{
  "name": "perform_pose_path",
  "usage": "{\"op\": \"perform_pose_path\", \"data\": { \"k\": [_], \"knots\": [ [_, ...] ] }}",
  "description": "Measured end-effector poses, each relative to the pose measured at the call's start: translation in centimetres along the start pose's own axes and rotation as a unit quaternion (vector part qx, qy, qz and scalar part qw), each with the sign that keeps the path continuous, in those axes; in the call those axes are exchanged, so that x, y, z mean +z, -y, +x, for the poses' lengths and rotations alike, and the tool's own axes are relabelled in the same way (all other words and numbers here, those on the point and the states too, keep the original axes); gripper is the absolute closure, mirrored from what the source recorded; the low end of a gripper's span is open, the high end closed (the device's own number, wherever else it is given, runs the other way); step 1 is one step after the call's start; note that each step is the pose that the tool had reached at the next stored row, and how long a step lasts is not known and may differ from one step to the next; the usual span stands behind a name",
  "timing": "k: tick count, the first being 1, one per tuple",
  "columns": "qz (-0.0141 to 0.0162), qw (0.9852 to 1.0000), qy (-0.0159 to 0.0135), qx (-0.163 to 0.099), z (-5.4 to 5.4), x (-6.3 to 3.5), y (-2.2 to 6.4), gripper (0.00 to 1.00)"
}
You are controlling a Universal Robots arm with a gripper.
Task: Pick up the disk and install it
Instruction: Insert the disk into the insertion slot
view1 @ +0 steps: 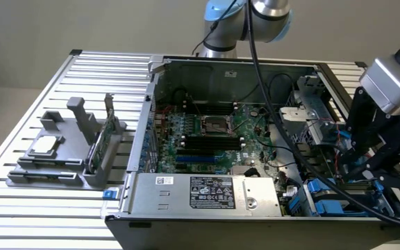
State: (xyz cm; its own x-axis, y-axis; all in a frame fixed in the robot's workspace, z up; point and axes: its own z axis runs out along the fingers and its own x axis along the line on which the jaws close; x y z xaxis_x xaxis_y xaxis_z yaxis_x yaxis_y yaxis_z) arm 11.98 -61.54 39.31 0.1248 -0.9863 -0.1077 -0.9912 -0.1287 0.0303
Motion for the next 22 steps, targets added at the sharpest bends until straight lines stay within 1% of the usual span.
{"op": "perform_pose_path", "data": {
  "k": [1, 2, 3, 4, 5, 11, 22],
  "knots": [
    [0.0003, 1.0, -0.0001, -0.001, 0.0, 0.15, 0.07, 0.75],
    [0.0006, 1.0, -0.0002, -0.001, 0.1, 0.3, 0.15, 0.75],
    [0.001, 1.0, -0.0002, -0.002, 0.1, 0.45, 0.25, 0.8],
    [0.0014, 1.0, -0.0004, -0.002, 0.1, 0.58, 0.35, 0.8],
    [0.0019, 1.0, -0.0004, -0.003, 0.1, 0.7, 0.47, 0.87],
    [0.007, 1.0, -0.0012, -0.004, 0.2, 1.3, 1.13, 0.87],
    [0.0157, 0.9998, -0.0025, -0.011, -0.2, 2.77, 1.43, 0.87]
  ]
}}
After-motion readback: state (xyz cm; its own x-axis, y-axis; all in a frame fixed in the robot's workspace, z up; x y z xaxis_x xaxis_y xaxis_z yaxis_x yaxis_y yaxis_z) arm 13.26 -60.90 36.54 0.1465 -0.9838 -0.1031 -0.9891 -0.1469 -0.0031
